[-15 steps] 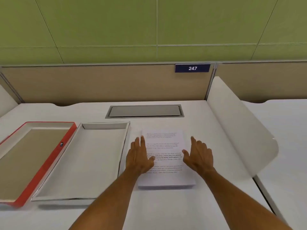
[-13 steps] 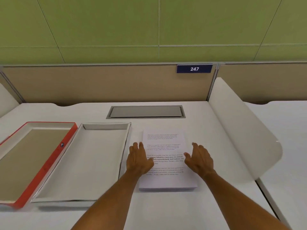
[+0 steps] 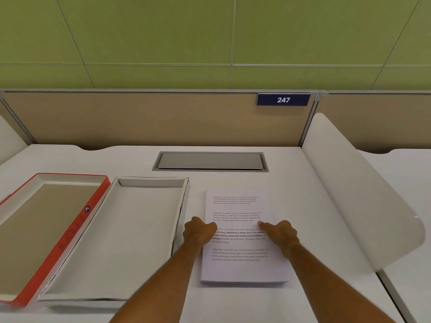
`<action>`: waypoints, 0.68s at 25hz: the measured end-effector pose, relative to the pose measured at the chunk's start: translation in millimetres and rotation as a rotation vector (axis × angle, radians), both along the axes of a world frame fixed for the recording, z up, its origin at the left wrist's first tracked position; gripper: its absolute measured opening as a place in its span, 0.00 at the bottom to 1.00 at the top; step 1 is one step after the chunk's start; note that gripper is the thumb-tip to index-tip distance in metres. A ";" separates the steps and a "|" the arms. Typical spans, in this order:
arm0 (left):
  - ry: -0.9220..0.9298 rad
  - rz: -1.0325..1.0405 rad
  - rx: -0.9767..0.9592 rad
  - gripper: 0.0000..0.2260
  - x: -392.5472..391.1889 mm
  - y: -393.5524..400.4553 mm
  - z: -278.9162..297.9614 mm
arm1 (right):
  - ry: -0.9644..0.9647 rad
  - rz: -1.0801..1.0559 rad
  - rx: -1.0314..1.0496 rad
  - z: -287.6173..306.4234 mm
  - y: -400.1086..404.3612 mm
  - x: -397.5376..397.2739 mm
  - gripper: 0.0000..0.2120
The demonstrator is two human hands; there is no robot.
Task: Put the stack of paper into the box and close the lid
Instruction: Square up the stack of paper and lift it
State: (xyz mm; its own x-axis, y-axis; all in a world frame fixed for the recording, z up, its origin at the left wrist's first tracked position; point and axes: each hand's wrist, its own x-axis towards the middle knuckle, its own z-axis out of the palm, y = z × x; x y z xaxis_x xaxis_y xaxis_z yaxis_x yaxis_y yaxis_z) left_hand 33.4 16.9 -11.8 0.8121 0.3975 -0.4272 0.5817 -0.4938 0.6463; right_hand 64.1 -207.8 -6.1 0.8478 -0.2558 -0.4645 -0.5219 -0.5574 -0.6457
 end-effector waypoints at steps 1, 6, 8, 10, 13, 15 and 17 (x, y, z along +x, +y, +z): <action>0.009 0.029 -0.048 0.14 1.2 1.4 0.8 | 0.021 -0.018 0.052 -0.6 -1.3 2.4 0.24; 0.024 0.072 -0.188 0.11 5.5 6.5 2.9 | 0.086 0.004 0.210 -3.5 -5.3 12.2 0.24; 0.016 0.065 -0.179 0.11 6.7 6.7 1.7 | 0.065 0.035 0.137 -3.7 -4.9 14.2 0.24; -0.005 0.068 -0.165 0.13 6.8 5.7 0.5 | 0.051 0.042 0.106 -3.7 -3.3 16.1 0.24; -0.037 0.086 -0.208 0.12 7.8 6.0 -0.2 | 0.043 0.015 0.160 -5.2 -4.8 19.1 0.24; -0.050 0.114 -0.273 0.10 9.5 9.7 -0.2 | 0.051 -0.006 0.238 -7.0 -7.8 22.3 0.23; -0.056 0.171 -0.325 0.08 11.1 13.8 -2.8 | 0.061 -0.045 0.333 -9.3 -10.3 23.7 0.22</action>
State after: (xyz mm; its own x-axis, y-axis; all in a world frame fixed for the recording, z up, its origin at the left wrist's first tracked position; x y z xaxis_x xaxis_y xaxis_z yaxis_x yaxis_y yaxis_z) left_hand 44.4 30.7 -14.5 0.7712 0.3802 -0.5106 0.5976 -0.1561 0.7865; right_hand 87.8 -218.2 -15.4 0.8069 -0.1179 -0.5787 -0.5848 -0.2966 -0.7550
